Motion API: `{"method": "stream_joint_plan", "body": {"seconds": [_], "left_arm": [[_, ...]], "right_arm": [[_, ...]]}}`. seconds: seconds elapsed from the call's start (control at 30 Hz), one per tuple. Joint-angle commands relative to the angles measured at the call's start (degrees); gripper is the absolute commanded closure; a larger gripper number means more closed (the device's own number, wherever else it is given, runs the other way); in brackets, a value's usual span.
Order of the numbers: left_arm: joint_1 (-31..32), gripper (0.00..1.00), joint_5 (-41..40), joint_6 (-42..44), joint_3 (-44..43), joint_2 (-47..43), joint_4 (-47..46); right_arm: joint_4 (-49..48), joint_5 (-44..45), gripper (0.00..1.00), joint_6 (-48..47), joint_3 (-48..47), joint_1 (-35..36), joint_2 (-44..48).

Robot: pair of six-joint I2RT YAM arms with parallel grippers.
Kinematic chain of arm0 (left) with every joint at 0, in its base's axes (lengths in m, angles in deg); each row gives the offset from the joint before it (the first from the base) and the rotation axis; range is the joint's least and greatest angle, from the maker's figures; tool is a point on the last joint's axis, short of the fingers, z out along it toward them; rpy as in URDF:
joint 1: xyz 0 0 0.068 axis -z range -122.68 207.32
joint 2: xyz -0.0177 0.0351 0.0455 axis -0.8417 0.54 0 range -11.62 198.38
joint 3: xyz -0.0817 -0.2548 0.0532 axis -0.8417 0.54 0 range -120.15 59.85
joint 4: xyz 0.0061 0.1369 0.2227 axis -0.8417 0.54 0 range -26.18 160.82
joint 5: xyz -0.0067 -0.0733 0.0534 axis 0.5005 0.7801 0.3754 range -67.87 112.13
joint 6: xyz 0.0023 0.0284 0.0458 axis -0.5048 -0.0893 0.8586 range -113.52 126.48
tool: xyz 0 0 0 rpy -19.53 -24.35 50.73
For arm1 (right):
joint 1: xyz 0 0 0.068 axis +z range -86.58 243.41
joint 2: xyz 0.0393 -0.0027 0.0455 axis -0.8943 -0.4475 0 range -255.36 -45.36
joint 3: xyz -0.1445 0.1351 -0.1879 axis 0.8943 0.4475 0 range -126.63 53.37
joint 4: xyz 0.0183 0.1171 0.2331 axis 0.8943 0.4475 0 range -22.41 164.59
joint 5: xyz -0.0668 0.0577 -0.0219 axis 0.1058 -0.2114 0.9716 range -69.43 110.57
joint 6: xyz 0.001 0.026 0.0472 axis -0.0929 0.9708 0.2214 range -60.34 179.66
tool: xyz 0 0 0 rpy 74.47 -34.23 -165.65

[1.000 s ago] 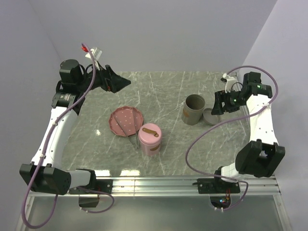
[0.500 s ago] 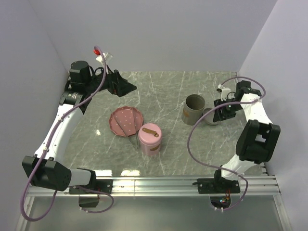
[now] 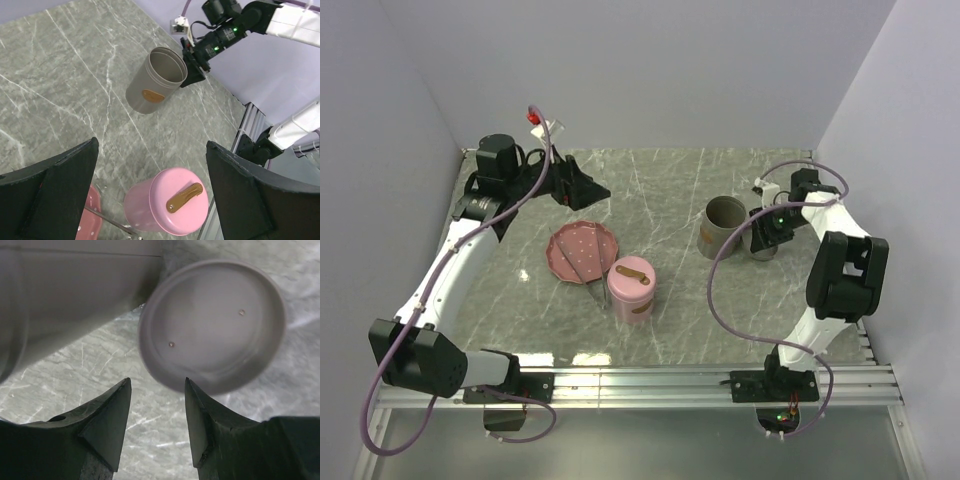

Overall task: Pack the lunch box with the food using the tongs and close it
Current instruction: Pick up the lid of the lunch box with the right arm

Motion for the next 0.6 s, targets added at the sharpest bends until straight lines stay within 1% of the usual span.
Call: {"method": "stream_joint_plan", "body": {"seconds": [0.0,0.2,0.4,0.43,0.47,0.53,0.57], "left_arm": [[0.8,0.05,1.7,-0.3,0.1,-0.4,-2.8],[1.4,0.05,1.2,-0.1,0.0,-0.1,-2.7],[1.8,0.05,0.8,0.2,-0.1,-0.3,-2.0],[1.9,0.05,0.7,0.3,0.0,-0.4,-1.8],[1.9,0.05,0.6,0.5,0.0,-0.4,-1.6],[2.0,0.05,0.2,0.6,-0.1,-0.4,-1.4],[2.0,0.05,0.1,0.7,-0.3,-0.4,-0.7]], "right_arm": [[-2.2,0.7,0.46,-1.4,0.9,1.0,-1.2],[-4.5,1.4,0.48,-1.6,3.2,2.0,-2.3],[-5.6,2.2,0.58,-3.0,5.9,2.4,-2.7],[-5.8,2.4,0.61,-3.2,6.2,2.4,-2.4],[-6.0,2.4,0.67,-3.4,6.5,2.4,-2.1],[-5.7,2.8,0.75,-4.3,7.3,2.4,-1.3],[-5.2,3.0,0.84,-4.6,7.8,2.4,-0.7]]}}
